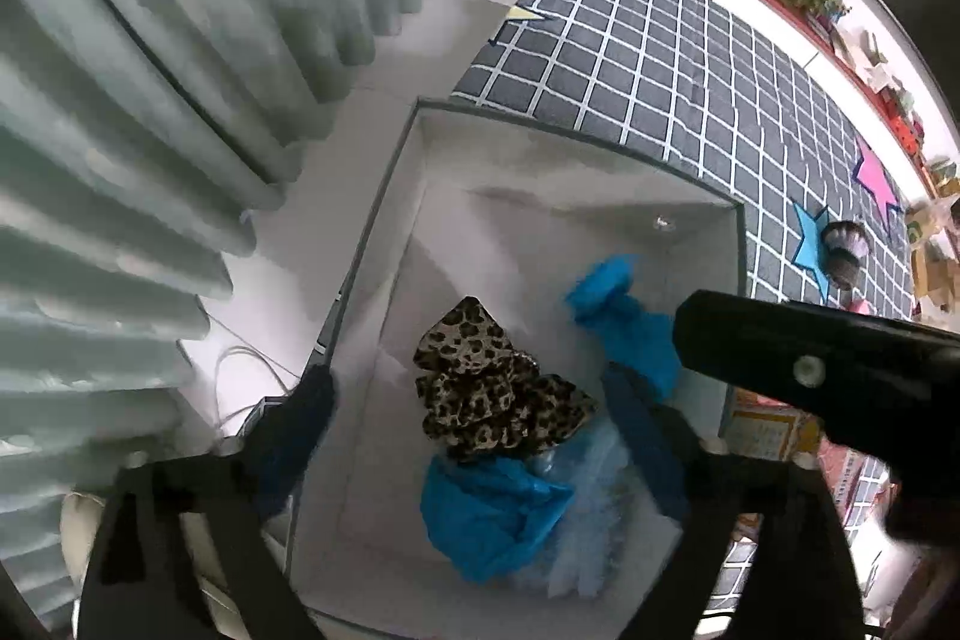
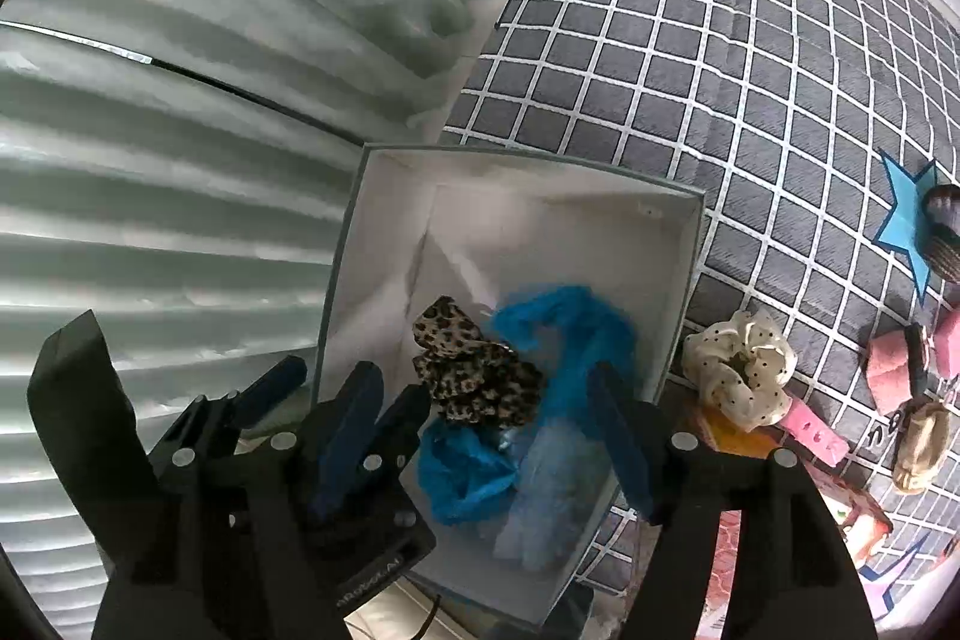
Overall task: Organize soft objects
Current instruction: 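Open the left tool over the box while the right tool releases the blue cloth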
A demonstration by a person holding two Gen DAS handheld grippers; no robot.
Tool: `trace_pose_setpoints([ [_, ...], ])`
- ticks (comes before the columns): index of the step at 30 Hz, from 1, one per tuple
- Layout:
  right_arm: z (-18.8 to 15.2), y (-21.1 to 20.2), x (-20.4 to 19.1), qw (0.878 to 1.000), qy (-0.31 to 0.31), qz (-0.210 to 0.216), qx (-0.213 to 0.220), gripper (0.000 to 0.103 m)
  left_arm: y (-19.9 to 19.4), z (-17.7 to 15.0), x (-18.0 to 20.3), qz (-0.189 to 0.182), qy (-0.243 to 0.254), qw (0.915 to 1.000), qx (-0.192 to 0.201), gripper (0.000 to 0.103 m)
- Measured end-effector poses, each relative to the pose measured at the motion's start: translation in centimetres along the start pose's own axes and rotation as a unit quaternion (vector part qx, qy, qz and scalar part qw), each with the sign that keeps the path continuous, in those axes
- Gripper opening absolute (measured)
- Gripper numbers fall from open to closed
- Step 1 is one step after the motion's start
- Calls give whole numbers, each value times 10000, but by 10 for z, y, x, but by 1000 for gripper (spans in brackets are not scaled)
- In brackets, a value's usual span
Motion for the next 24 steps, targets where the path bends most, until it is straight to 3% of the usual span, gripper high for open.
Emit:
trace_pose_setpoints([
  [2, 0, -4, 3, 9999, 10, -110, 44, 100, -2, 0, -1, -41, -81, 10000, 36, 103],
  [3, 0, -6, 4, 9999, 26, -133, 78, 102, -2, 0, -2, -45, -97, 9999, 23, 103],
  [24, -14, -40, 12, 9992, 161, 56, 350, 102, -29, -3, 19, 25, 82, 9999, 92, 103],
])
Point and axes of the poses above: each gripper's, at about its wrist camera, not at the fingertips, and y roughly the way its jaws point, x to its right, z to its top, the point moved 4 cm from there along y, roughly the way its jaws point, and after that the axes turned 3 degrees about z, right-handed, at the moved point
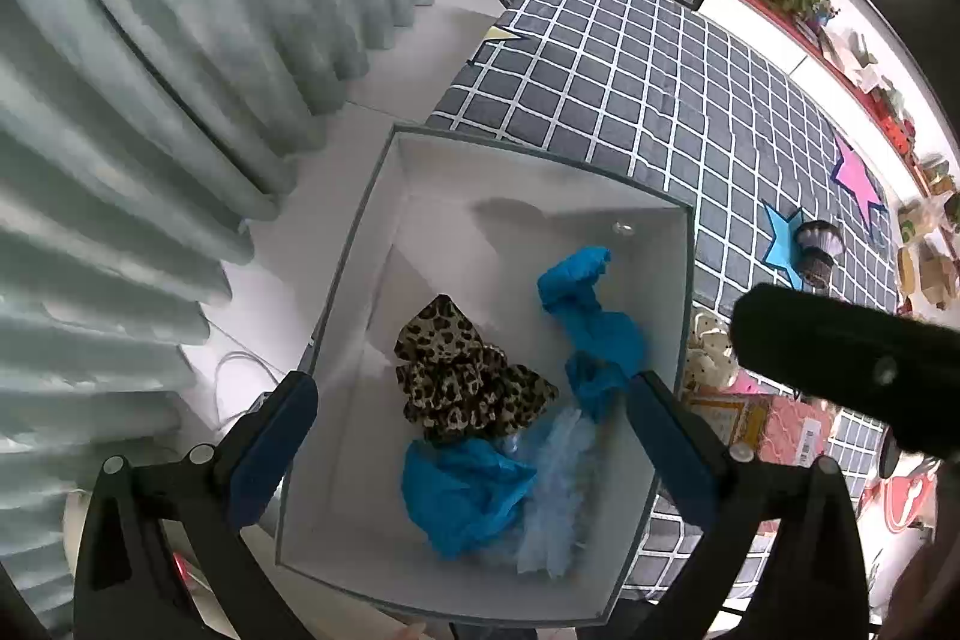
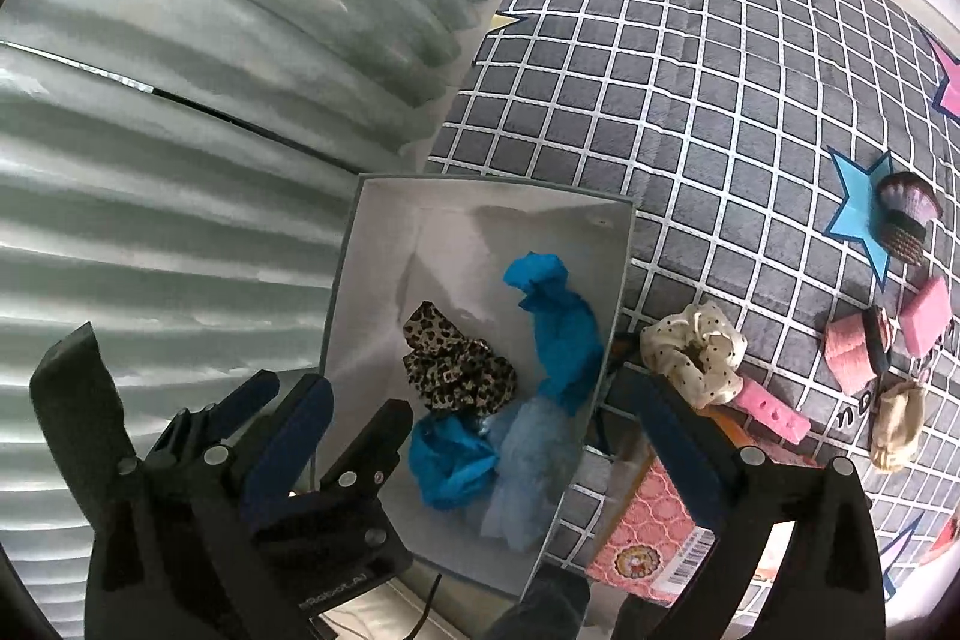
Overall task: Organize soft objects
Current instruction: 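Open the left tool over the box while the right tool releases the blue cloth, then move both tools back from the box toward the items on the bed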
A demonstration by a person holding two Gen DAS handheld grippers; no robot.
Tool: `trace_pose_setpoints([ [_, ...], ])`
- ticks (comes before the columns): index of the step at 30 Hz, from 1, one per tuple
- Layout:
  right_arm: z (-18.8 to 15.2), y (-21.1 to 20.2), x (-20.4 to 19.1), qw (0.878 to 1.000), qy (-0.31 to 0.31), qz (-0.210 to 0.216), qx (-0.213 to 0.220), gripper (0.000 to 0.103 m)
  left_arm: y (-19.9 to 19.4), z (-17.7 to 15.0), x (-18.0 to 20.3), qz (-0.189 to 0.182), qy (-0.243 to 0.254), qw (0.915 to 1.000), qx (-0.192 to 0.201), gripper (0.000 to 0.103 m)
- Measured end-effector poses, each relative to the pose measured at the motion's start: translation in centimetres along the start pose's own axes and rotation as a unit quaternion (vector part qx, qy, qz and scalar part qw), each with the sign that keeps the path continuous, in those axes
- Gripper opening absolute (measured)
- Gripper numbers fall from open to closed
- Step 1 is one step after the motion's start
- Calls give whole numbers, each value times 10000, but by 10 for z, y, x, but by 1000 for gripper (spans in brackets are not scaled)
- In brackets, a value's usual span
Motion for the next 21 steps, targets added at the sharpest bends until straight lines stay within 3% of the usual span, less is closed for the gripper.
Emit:
trace_pose_setpoints([
  [6, -5, -13, 8, 9998, 94, 110, 124, 102, -5, -2, 8, 18, 78, 10000, -20, 103],
  [14, -16, -46, 37, 9981, 334, 336, 406, 102, -22, -4, 32, -469, 195, 9987, -97, 103],
  [17, -22, -70, 66, 9963, 535, 342, 587, 102, -30, -2, 50, -648, 369, 9972, -89, 103],
  [21, -34, -98, 131, 9911, 1046, 34, 818, 102, -40, 1, 80, -887, 583, 9943, -77, 103],
])
Point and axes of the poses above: each gripper's, at about its wrist camera, not at the fingertips, and y roughly the way its jaws point, x to its right, z to its top, the point moved 4 cm from there along y, roughly the way its jaws point, and after that the axes turned 3 degrees about z, right-handed, at the moved point
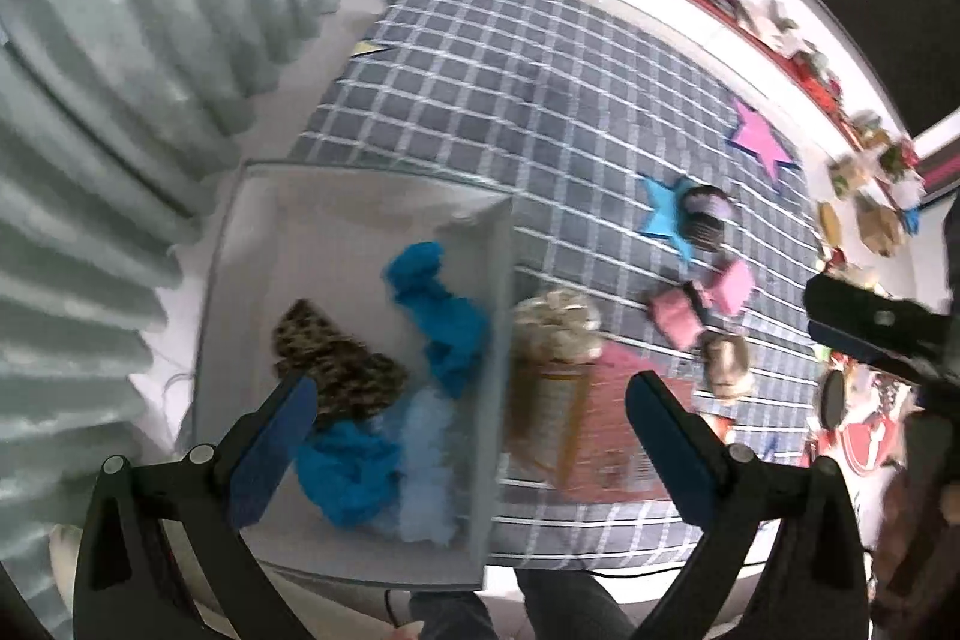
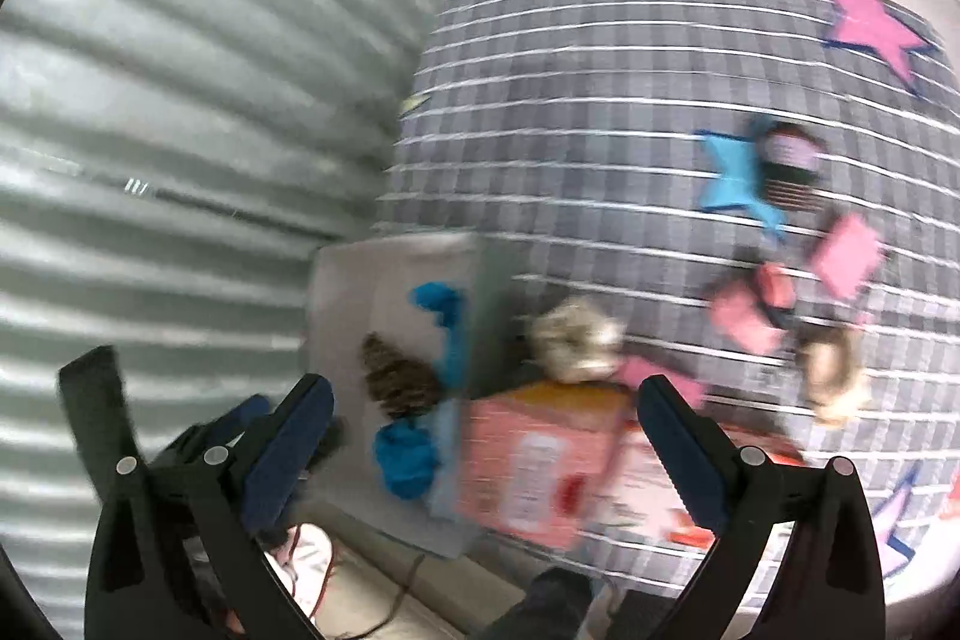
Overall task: Organize soft objects
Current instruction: 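Move both tools back from the box toward the items on the bed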
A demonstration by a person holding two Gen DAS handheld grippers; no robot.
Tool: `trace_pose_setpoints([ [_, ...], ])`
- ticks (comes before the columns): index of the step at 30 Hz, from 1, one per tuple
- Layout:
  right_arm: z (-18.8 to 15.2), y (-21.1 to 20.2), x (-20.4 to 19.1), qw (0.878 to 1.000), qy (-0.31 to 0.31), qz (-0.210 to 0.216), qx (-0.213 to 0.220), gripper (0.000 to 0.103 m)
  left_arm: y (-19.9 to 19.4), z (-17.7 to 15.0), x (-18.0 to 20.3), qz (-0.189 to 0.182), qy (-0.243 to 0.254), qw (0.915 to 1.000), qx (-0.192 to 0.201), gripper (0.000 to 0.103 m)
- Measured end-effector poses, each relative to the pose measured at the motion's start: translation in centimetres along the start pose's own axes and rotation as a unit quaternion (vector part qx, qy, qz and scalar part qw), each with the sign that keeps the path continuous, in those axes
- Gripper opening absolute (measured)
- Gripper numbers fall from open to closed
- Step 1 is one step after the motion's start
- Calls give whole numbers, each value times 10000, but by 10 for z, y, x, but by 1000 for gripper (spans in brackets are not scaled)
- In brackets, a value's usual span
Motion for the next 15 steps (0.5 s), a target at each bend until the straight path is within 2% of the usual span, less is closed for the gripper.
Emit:
trace_pose_setpoints([
  [5, -6, -15, 107, 9927, 951, -742, 93, 102, 1, 8, 44, -266, 298, 9992, -84, 103],
  [9, -24, -7, 175, 9815, 1509, -1173, -135, 102, 9, 12, 78, -324, 547, 9978, -193, 103],
  [12, -35, 11, 202, 9777, 1596, -1306, -389, 102, 21, 14, 106, -315, 715, 9964, -320, 103],
  [15, -39, 33, 213, 9780, 1414, -1403, -614, 102, 37, 17, 134, -254, 893, 9946, -460, 103],
])
Point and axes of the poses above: each gripper's, at about its wrist camera, not at the fingertips, and y roughly the way its jaws point, x to its right, z to its top, the point moved 4 cm from there along y, roughly the way its jaws point, and after that the axes turned 3 degrees about z, right-handed, at the moved point
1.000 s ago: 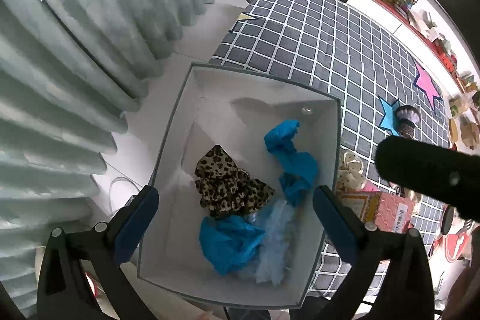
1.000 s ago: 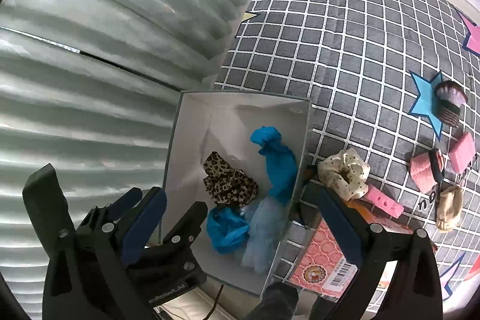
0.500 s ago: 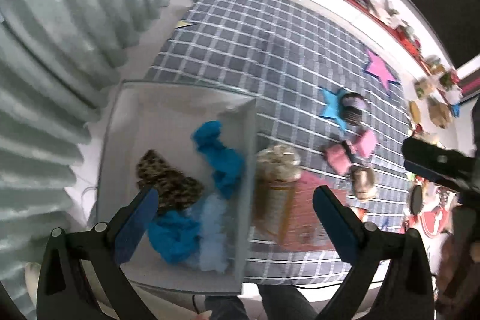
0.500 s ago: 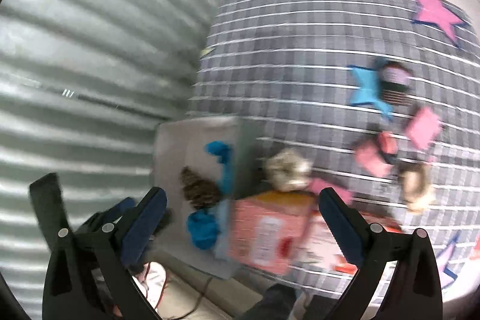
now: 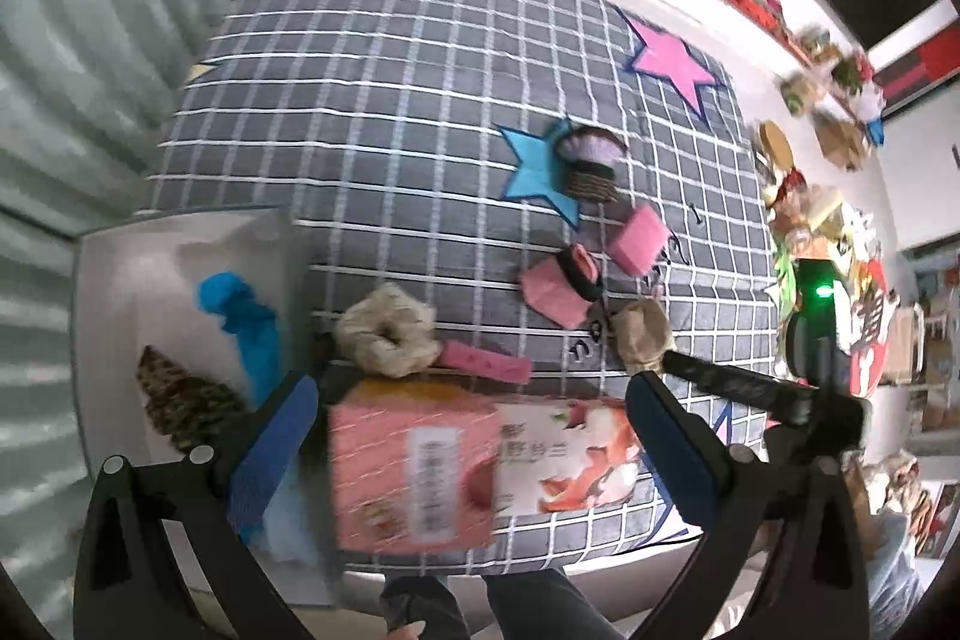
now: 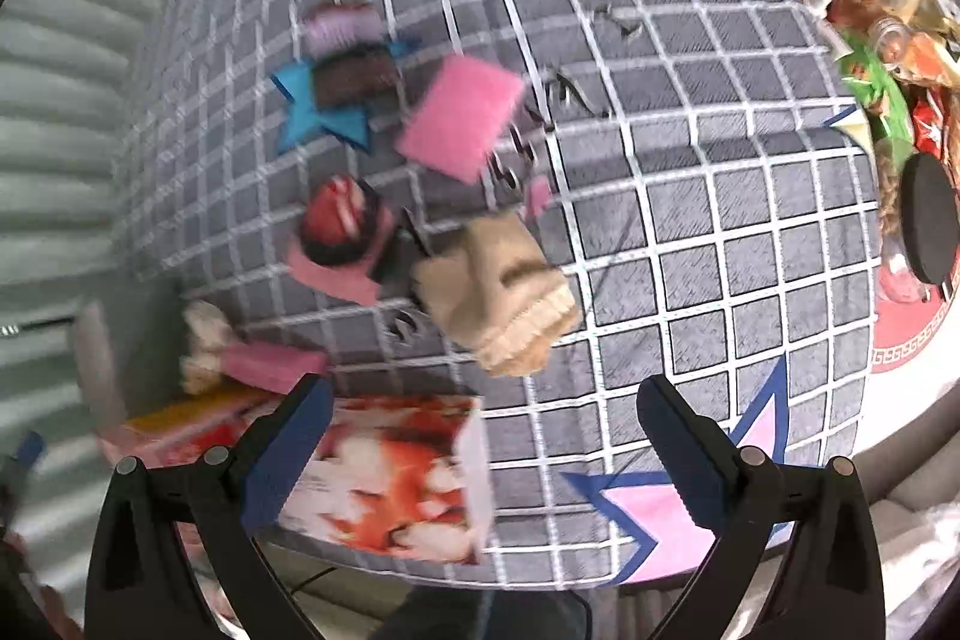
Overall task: Organize soft objects
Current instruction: 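Move both tools back from the box toward the items on the bed, then grasp the striped knit hat with the left tool while the right tool grasps the beige sock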
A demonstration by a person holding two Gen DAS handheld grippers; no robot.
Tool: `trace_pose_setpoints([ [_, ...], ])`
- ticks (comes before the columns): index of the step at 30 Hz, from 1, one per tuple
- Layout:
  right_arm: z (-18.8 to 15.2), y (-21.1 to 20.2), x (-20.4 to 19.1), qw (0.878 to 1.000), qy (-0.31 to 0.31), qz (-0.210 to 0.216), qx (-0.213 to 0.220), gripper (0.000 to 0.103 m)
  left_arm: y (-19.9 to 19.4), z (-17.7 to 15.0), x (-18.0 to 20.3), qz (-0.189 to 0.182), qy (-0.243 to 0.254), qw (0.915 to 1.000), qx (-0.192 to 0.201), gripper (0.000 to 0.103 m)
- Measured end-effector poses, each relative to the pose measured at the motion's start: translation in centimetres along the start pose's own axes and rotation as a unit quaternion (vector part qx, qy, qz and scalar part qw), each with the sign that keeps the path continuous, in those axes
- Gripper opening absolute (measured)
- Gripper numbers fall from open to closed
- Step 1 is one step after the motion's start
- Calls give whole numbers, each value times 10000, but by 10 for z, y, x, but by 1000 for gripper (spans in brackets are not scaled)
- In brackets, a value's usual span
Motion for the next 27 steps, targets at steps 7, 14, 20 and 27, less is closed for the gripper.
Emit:
trace_pose_setpoints([
  [7, 16, 51, -16, 9966, -749, -329, -81, 102, 40, 15, 34, 290, 145, 9990, -302, 103],
  [14, 23, 84, -8, 9906, -1198, -611, -255, 92, 80, 30, 51, 649, 214, 9963, -529, 103],
  [20, 22, 57, 33, 9930, -1086, -449, -110, 47, 133, 34, 85, 851, 614, 9916, -760, 103],
  [27, 9, 47, 83, 9953, -778, -569, -68, 47, 195, 34, 99, 1070, 697, 9869, -986, 103],
])
Point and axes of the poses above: each gripper's, at about its wrist camera, not at the fingertips, and y roughly the way its jaws point, x to its right, z to its top, the point moved 4 cm from there along y, roughly the way its jaws point, and after that the axes turned 3 degrees about z, right-handed, at the moved point
